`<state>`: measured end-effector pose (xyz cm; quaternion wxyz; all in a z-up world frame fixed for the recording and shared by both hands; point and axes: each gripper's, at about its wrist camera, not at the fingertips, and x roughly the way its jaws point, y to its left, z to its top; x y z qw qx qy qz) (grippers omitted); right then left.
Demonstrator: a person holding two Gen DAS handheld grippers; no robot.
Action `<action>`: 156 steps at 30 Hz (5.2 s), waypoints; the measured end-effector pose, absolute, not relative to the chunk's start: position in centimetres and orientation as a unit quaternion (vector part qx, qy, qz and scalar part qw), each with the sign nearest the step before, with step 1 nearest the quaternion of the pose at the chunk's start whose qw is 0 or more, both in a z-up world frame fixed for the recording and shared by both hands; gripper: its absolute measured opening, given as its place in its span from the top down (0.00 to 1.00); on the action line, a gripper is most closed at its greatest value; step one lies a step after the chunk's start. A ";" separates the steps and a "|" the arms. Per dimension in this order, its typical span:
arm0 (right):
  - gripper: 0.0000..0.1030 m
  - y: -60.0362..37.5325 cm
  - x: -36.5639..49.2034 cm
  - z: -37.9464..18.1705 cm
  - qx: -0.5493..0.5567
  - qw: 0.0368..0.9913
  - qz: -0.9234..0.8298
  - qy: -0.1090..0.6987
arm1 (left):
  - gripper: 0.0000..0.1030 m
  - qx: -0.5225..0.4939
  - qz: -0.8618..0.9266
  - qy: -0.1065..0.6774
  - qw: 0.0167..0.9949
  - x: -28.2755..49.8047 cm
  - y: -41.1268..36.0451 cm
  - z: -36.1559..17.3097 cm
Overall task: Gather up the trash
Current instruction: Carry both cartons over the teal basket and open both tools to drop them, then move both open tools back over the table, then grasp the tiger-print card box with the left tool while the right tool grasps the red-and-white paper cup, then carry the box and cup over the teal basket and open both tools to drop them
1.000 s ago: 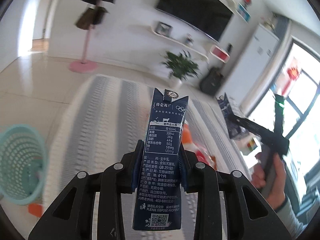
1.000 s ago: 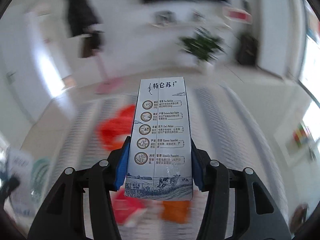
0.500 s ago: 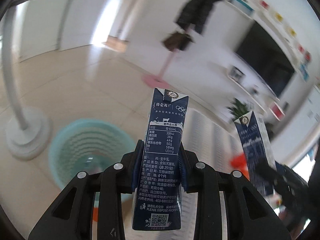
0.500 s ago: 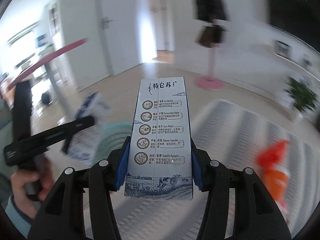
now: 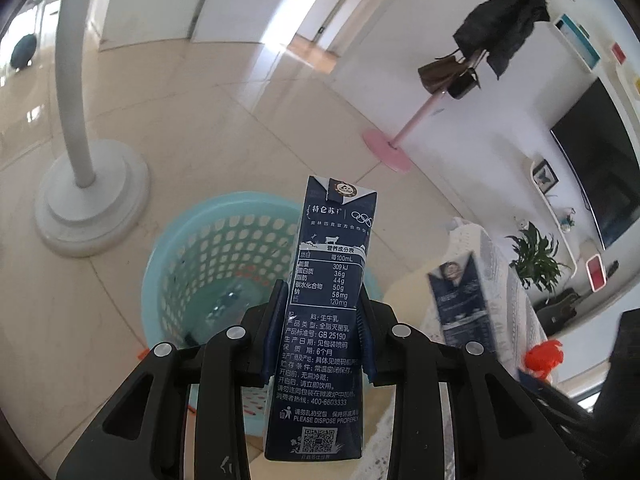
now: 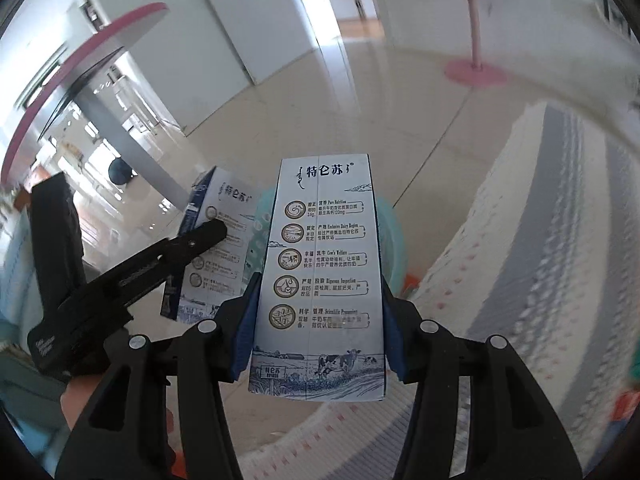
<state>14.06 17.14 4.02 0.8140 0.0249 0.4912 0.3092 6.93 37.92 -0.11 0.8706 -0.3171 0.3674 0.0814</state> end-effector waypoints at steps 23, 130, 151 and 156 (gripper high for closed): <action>0.43 8.6 11.4 8.8 0.029 0.873 0.253 0.415 | 0.44 -0.228 0.032 0.288 0.929 6.0 32.1 4.9; 0.40 -6.3 1.9 9.8 -0.012 0.914 0.162 0.373 | 0.40 -0.119 -0.144 0.344 0.920 3.1 15.4 7.0; 0.40 16.5 13.5 5.3 -0.057 0.868 0.262 0.417 | 0.39 -0.288 0.069 0.359 0.885 8.6 37.5 0.6; 0.39 18.4 14.5 2.0 -0.067 0.854 0.258 0.448 | 0.38 -0.297 0.094 0.376 0.873 9.1 39.3 -0.8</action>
